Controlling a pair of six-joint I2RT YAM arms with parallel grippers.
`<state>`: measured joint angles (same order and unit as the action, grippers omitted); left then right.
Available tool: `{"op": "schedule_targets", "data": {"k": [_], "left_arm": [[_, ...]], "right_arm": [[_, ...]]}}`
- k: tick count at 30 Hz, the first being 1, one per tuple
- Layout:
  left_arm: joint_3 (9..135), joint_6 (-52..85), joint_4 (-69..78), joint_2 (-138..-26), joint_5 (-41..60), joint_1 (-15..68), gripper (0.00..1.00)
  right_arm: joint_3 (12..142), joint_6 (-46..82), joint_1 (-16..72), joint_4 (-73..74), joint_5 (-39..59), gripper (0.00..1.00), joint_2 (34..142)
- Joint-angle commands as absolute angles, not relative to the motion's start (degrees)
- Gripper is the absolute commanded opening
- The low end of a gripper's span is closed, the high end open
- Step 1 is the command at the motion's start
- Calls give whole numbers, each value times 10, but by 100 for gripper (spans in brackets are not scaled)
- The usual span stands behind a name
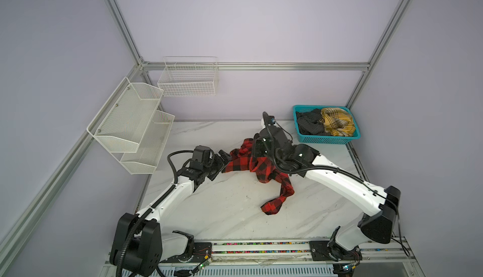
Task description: Fold and stack the long sleeve shirts
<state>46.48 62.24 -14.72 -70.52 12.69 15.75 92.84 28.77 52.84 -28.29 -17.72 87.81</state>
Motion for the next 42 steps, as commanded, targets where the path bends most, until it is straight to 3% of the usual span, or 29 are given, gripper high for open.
{"op": "schedule_targets", "data": {"k": [1, 10, 17, 27, 32, 33, 34, 36, 42], "left_arm": [[445, 646, -131, -676, 119, 168, 100], [407, 699, -137, -665, 146, 168, 100], [326, 722, -125, -606, 149, 181, 100], [324, 721, 12, -615, 184, 211, 99], [361, 693, -22, -659, 171, 211, 98], [372, 686, -40, -668, 163, 211, 98], [381, 677, -55, -678, 158, 210, 97], [403, 662, -88, -706, 152, 207, 97], [436, 642, -112, -759, 164, 192, 95]], "right_arm": [[966, 246, 532, -288, -127, 0, 875], [981, 236, 529, -267, -123, 0, 838], [981, 274, 476, -257, -85, 0, 833], [1032, 302, 453, -258, -76, 0, 909], [971, 360, 347, -281, -76, 0, 909], [942, 370, 309, -283, -59, 2, 909], [925, 375, 278, -294, -48, 12, 914], [904, 370, 228, -335, -36, 41, 937], [848, 335, 256, -397, -139, 66, 903]]}}
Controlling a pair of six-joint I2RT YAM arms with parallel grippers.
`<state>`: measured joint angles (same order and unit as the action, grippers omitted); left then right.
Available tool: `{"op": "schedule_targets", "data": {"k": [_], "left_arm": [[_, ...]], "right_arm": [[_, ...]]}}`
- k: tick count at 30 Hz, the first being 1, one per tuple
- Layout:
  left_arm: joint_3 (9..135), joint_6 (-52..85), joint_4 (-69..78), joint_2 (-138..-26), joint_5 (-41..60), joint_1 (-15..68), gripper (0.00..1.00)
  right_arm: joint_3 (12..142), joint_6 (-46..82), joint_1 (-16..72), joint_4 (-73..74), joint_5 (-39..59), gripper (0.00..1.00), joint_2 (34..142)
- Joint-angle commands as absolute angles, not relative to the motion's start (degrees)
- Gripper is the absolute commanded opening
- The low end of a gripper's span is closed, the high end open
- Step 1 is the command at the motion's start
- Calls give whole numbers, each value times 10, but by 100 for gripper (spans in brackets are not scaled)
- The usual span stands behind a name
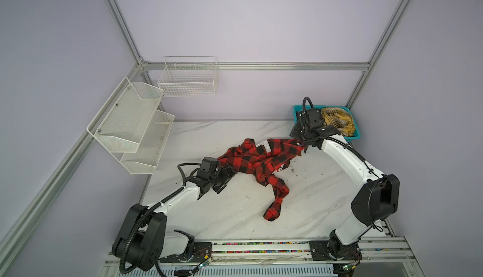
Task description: Fold and stack the long sleeve shirts
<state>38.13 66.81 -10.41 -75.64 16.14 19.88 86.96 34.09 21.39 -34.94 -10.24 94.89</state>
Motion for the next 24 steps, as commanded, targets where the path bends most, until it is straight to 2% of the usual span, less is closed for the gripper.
{"op": "schedule_targets", "data": {"k": [1, 7, 14, 17, 24], "left_arm": [[435, 642, -107, -763, 165, 190, 95], [435, 646, -84, -803, 181, 166, 95], [447, 636, -74, -849, 208, 149, 93], [449, 634, -77, -849, 206, 149, 93], [466, 609, -115, -838, 199, 148, 93]], "right_arm": [[833, 339, 267, -400, -141, 66, 893], [751, 397, 360, -407, -128, 67, 878], [710, 479, 356, -384, -107, 66, 884], [720, 464, 340, -350, -61, 66, 916], [791, 484, 316, -363, -68, 59, 1019]]}}
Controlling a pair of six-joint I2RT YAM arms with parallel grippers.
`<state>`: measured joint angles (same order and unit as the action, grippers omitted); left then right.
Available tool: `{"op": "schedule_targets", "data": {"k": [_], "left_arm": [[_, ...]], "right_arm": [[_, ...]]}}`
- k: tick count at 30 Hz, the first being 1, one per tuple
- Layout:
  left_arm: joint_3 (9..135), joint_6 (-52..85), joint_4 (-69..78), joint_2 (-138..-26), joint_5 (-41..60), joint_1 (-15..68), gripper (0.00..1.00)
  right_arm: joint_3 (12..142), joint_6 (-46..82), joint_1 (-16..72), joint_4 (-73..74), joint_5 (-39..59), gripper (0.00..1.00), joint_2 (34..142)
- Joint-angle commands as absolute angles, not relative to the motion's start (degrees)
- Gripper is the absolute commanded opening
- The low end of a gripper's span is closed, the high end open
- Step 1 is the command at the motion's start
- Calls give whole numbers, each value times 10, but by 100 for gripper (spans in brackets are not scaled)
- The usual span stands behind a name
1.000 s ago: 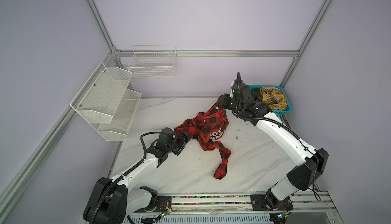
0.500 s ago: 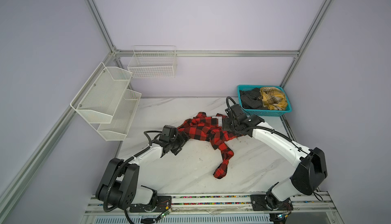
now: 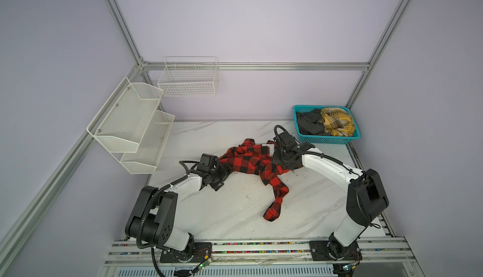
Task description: Fold and stack the long sleeve shirts
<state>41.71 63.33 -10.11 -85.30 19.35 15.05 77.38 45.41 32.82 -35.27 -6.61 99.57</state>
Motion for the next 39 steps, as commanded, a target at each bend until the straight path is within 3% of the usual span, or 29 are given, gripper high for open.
{"op": "schedule_targets", "data": {"k": [1, 10, 11, 14, 15, 19, 26, 30, 39], "left_arm": [[467, 605, -120, -834, 195, 148, 94], [460, 574, -164, -792, 171, 147, 95], [459, 573, -164, -790, 170, 147, 95], [456, 574, -164, -787, 167, 144, 95], [454, 576, -160, -787, 168, 143, 95], [465, 594, -128, -801, 185, 138, 97], [500, 619, -87, -843, 187, 134, 98], [511, 629, -73, -858, 198, 134, 98], [496, 661, -52, -869, 200, 135, 100]], "right_arm": [[793, 491, 312, -367, -71, 59, 1026], [791, 509, 304, -400, -95, 55, 1065], [790, 500, 303, -393, -95, 48, 1068], [793, 484, 300, -380, -88, 3, 1072], [800, 476, 300, -375, -82, 0, 1068], [806, 437, 304, -341, -71, 0, 993], [767, 355, 308, -215, -9, 0, 736], [792, 345, 303, -218, -36, 0, 652], [772, 375, 289, -248, -55, 0, 639]]}}
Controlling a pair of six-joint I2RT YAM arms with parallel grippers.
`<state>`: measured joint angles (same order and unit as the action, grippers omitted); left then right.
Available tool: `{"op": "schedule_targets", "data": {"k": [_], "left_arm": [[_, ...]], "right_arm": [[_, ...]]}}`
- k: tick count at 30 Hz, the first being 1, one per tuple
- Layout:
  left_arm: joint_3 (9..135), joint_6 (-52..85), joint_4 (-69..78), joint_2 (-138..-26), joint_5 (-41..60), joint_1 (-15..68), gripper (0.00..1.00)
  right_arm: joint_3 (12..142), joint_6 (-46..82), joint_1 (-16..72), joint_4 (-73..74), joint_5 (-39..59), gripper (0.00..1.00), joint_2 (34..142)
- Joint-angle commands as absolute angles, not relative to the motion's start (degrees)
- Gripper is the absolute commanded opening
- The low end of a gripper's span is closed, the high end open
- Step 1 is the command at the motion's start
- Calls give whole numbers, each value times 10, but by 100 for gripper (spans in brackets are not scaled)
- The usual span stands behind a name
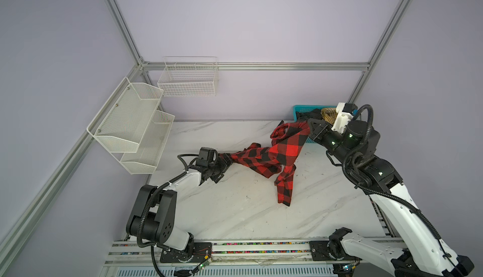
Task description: Fold and stack the long sleeve shirts
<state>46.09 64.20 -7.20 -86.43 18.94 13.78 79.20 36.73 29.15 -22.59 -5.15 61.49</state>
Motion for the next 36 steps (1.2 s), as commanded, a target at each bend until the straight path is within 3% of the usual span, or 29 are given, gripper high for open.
{"op": "schedule_targets", "data": {"k": [1, 13, 26, 32, 36], "left_arm": [[490, 669, -51, -869, 199, 135, 100], [436, 813, -3, -864, 239, 137, 99], [615, 697, -197, -959, 158, 126, 72], [630, 700, -159, -947, 165, 124, 79], [655, 686, -197, -962, 137, 124, 75]], "right_arm": [[768, 377, 288, -246, -54, 0, 639], [772, 369, 288, -233, -28, 0, 675], [774, 363, 289, -245, -7, 0, 667], [763, 360, 289, -249, 1, 0, 661], [760, 361, 289, -251, 3, 0, 656]]}}
